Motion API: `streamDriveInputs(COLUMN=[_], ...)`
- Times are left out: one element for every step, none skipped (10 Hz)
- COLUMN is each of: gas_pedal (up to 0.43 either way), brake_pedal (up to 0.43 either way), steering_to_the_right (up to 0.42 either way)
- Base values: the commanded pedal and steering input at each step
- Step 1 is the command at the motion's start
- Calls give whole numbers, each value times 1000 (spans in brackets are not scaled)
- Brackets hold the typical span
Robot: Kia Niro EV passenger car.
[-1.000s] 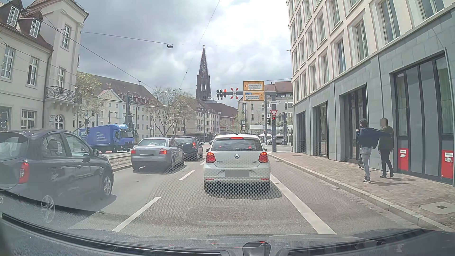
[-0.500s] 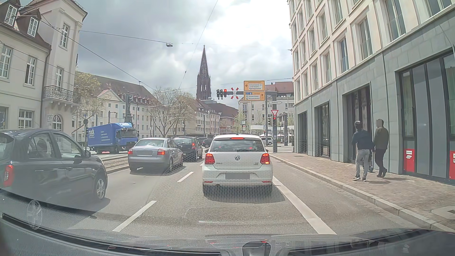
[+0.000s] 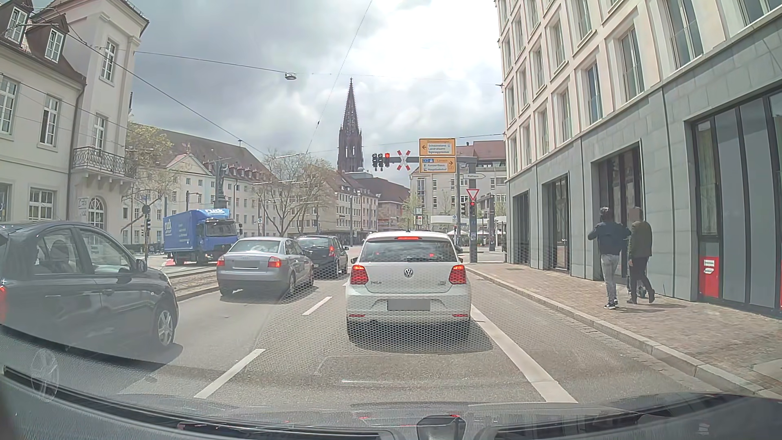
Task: Follow the waypoints while adhering to traffic rules and regulations
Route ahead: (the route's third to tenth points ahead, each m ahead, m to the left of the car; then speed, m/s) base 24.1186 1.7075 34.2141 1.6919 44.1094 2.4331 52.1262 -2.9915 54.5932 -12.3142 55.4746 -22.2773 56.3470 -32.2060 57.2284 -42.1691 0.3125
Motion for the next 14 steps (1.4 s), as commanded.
streamDriveInputs(gas_pedal=[0,0,0,0,0,0,0,0,0,0,0,0,0,0], brake_pedal=[134,134,134,146,146,152,165,171,177,195,201,213,220,226], steering_to_the_right=[-8,-7,-6,-5,-4,-4,-4,-4,-4,-4,-4,-4,-4,-4])
